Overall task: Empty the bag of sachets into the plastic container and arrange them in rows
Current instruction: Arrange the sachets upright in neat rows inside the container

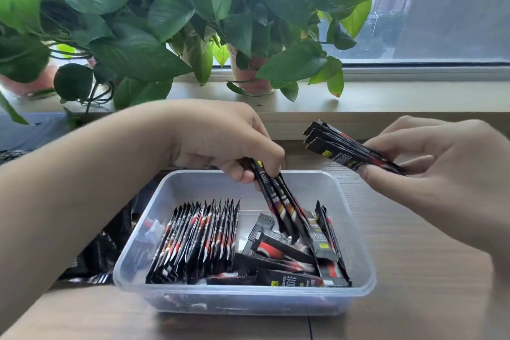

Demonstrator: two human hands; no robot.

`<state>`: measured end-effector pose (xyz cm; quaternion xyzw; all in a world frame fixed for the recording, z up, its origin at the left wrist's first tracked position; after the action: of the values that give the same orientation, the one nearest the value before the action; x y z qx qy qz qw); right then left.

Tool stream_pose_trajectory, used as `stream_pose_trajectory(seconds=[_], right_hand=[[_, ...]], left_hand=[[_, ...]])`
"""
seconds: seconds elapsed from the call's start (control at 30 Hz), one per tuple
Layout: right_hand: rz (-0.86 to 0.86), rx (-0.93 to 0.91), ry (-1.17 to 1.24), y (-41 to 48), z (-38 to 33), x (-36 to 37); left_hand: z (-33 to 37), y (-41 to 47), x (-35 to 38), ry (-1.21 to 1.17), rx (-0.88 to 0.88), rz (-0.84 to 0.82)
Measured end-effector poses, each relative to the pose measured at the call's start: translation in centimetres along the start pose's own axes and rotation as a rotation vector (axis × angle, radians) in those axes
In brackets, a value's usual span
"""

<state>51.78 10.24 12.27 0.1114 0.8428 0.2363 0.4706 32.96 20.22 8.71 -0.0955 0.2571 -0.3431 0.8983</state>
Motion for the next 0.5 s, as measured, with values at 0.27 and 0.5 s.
stream_pose_trajectory(seconds=[0.27,0.5], right_hand=[[0.032,0.005,-0.028,-0.2,-0.1,-0.3],[0.008,0.015,-0.020,-0.2,0.3,-0.3]], left_hand=[[-1.0,1.8,6.3,0.018,-0.176,-0.239],[-1.7,1.3,7.0,-0.092,-0.167,-0.142]])
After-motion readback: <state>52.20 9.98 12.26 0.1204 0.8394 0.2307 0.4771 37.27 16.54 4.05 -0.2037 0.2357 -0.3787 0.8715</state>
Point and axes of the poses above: each hand's wrist, its own y-axis towards the middle knuckle, its own x-axis out of the palm, z = x × y, the point moved 8 cm from there along y, towards the middle knuckle, and after that the axes turned 11 degrees about -y, right-handed, at the moved point
